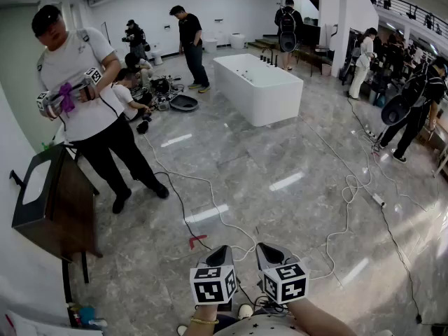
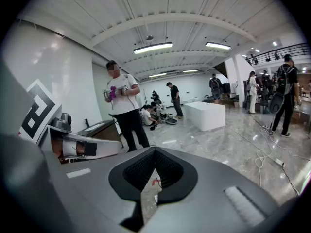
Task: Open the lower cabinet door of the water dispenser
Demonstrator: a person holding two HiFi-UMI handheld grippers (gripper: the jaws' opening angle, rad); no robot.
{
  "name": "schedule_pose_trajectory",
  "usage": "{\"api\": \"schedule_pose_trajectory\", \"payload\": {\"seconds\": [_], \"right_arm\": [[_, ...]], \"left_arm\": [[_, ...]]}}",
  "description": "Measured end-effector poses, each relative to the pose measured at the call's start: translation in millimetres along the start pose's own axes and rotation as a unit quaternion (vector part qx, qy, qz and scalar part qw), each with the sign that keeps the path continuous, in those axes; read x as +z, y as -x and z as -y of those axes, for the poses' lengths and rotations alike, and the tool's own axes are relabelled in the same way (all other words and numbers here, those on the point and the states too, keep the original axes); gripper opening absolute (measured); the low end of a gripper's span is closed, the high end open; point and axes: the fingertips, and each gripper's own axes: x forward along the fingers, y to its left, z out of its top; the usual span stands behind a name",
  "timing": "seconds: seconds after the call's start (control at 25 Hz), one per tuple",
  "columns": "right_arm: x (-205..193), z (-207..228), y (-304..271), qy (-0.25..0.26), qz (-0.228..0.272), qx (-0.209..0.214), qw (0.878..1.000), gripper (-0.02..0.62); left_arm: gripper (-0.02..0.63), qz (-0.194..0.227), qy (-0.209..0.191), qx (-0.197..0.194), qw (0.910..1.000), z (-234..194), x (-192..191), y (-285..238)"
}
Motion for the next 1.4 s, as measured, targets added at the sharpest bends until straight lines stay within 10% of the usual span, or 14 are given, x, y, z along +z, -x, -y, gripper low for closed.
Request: {"api": "schedule_pose_trajectory", "payload": {"seconds": [0.4,0.72,1.08,1.4], "right_arm": [[3,-158,-44,0.058,-0.027,0.104,0.993,-0.002],[-16,-353,-80,0.113,-0.054,0.229,0.965,-0.002],[-69,-570,-83,0.181,-0.095,0.364,0.909,-0.002],[-144,-732,-53,0.251,-0.14,0.469,0.835,-0.002]], "left_arm": [[0.006,0.046,0.084,0.108,0.9895,-149,-5,110],[0.006,0.062,0.147,0.22,0.9623,-294,-48,241],[0.006,0.096,0.244,0.351,0.899,-421,-137,411],[0.006,0.113,0.344,0.454,0.814,-481,-242,540]]}}
